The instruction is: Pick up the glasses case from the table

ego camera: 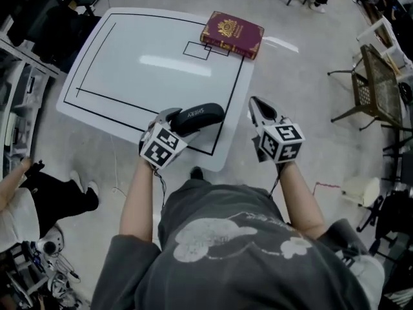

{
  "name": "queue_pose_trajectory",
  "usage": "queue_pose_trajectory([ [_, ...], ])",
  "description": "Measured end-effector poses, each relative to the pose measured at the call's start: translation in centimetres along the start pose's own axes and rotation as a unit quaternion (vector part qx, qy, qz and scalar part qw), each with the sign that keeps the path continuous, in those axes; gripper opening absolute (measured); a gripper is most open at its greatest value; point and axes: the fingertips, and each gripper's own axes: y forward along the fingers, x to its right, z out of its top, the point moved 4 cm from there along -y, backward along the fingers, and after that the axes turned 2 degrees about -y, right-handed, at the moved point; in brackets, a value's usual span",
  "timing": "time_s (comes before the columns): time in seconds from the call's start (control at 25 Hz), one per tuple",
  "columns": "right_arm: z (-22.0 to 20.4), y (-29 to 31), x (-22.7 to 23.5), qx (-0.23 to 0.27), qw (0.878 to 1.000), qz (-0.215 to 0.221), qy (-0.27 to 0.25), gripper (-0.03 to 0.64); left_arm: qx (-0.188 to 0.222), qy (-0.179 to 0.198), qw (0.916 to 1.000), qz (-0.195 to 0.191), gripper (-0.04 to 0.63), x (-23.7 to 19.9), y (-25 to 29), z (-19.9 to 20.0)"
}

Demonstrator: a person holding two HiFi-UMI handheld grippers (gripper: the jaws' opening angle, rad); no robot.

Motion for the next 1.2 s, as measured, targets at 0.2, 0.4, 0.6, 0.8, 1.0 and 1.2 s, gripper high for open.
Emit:
queue_pose_trajectory([
  [0.2,-0.1,-1.5,-1.1,0.012,0.998,0.065,0.007,-0.002,0.062,-0.110,0.9901,0.062,0.350,1.8,-3.4,-0.4],
  [0.4,-1.1,-3.1,-1.9,0.007,0.994,0.113,-0.006,-0.002,0.083,-0.155,0.9764,0.125,0.349,4.6,-5.7,-1.8],
  [0.6,-1.9,-5.8,-1.8,0.003,0.989,0.148,-0.029,-0.002,0.108,-0.196,0.9581,0.179,0.348,8.0,-7.3,-2.3],
  [0.8,-3.1,-8.9,-1.6,0.001,0.983,0.176,-0.045,-0.002,0.123,-0.224,0.9412,0.220,0.348,12.7,-8.4,-2.9],
  [1.0,-3.8,-11.8,-1.7,0.007,0.978,0.199,-0.059,-0.002,0.138,-0.246,0.9237,0.260,0.348,17.1,-10.0,-3.1],
  [1.2,-4.6,-14.0,-1.8,0.006,0.974,0.216,-0.074,-0.002,0.144,-0.248,0.9153,0.283,0.348,21.1,-11.6,-3.1],
])
